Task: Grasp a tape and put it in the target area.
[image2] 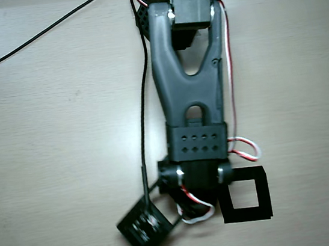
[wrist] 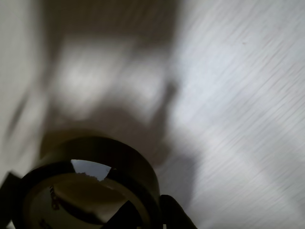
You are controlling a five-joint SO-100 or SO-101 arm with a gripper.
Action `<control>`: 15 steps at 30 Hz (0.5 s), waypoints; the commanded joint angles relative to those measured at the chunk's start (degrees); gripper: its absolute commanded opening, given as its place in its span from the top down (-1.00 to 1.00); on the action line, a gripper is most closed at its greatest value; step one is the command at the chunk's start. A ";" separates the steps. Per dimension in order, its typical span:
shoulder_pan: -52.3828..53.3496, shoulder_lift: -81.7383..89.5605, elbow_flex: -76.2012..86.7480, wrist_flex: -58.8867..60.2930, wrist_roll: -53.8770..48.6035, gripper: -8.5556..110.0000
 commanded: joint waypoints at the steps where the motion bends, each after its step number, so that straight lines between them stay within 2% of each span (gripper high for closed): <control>1: -2.02 4.66 -7.03 3.60 -0.70 0.85; 9: -9.93 4.31 -20.04 14.24 -0.53 0.85; 15: -13.97 1.05 -22.85 16.79 2.29 0.85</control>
